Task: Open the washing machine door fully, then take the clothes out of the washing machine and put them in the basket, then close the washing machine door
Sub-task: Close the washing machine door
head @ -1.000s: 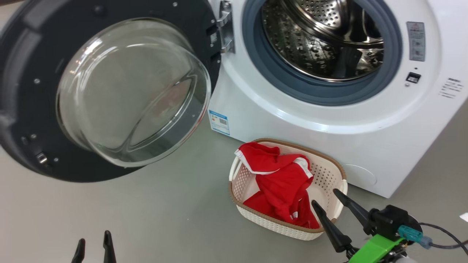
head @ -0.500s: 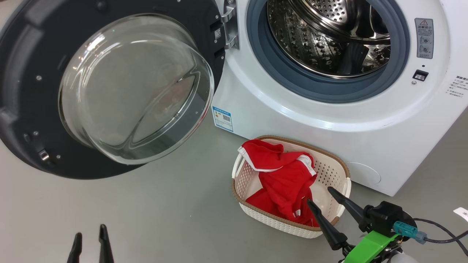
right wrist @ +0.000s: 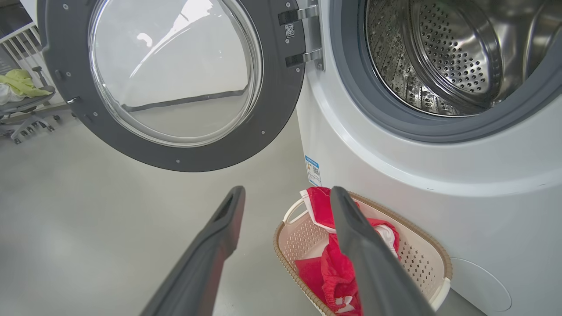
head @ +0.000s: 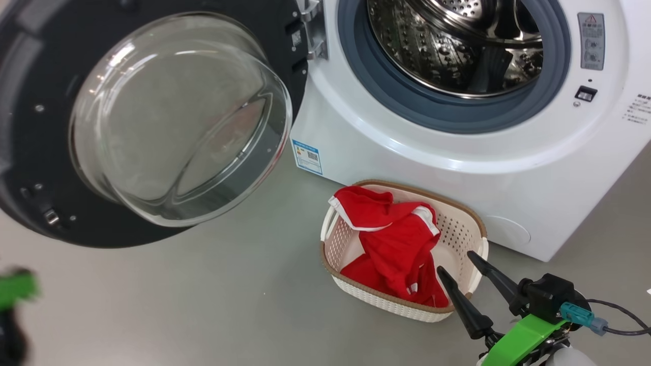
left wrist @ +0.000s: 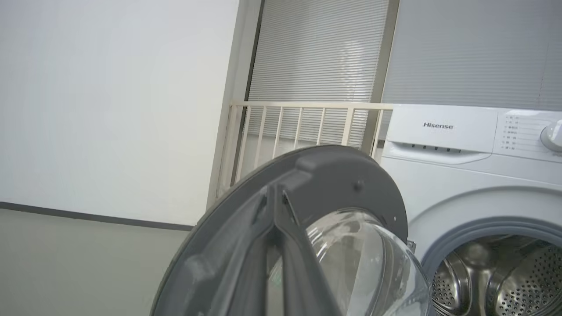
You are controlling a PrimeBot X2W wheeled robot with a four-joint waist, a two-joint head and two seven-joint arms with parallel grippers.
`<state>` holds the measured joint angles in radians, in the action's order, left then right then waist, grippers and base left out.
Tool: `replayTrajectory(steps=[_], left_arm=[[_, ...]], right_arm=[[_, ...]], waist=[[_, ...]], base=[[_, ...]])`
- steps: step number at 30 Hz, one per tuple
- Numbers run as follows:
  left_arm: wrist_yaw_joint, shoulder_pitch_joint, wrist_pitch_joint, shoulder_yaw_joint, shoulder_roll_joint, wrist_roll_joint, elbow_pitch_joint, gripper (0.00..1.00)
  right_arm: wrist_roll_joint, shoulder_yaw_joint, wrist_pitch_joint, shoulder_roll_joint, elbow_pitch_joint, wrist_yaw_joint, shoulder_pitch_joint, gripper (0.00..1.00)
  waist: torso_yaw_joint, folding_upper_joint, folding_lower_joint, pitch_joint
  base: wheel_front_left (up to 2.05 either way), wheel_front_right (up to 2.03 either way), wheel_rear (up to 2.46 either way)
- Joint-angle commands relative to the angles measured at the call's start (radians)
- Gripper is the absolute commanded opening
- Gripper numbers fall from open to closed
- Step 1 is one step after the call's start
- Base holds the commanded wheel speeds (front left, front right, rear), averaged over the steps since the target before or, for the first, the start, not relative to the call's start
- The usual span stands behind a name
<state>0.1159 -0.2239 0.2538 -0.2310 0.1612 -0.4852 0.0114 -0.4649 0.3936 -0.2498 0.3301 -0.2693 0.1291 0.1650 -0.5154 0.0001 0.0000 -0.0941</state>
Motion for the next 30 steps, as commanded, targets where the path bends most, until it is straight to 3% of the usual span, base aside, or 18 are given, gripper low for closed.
replayTrajectory(steps=[1, 8, 15, 22, 25, 30], left_arm=[[0.008, -0.07, 0.008, -0.051, 0.064, -0.019, -0.016, 0.0], [0.014, -0.316, -0.005, -0.104, 0.28, -0.144, 0.182, 0.0], [0.015, -0.538, -0.119, -0.1, 0.419, -0.384, 0.492, 0.0], [0.015, -0.663, -0.312, -0.052, 0.497, -0.529, 0.754, 0.0], [0.015, -0.705, -0.458, -0.016, 0.517, -0.572, 0.872, 0.0], [0.015, -0.726, -0.624, 0.014, 0.527, -0.62, 0.949, 0.0]], right_arm=[[0.013, 0.01, -0.012, 0.011, 0.026, 0.002, 0.005, 1.0], [0.018, 0.012, -0.012, 0.018, 0.032, 0.002, 0.015, 1.0], [0.022, 0.015, -0.012, 0.039, 0.035, 0.002, 0.041, 1.0], [0.026, 0.029, -0.012, 0.048, 0.034, 0.002, 0.058, 1.0], [0.026, 0.035, -0.012, 0.054, 0.034, 0.002, 0.066, 1.0], [0.025, 0.043, -0.012, 0.058, 0.035, 0.002, 0.073, 1.0]], waist=[[0.011, -0.0001, 0.0, -0.012], [0.038, -0.0001, 0.0, -0.047], [0.055, -0.0001, 0.0, -0.104], [0.064, -0.0001, 0.0, -0.142], [0.067, -0.0001, 0.0, -0.153], [0.074, -0.0001, 0.0, -0.159]], base=[[0.0, 0.0, 0.0], [0.0, 0.0, 0.0], [0.0, 0.0, 0.0], [0.0, 0.0, 0.0], [0.0, 0.0, 0.0], [0.0, 0.0, 0.0]])
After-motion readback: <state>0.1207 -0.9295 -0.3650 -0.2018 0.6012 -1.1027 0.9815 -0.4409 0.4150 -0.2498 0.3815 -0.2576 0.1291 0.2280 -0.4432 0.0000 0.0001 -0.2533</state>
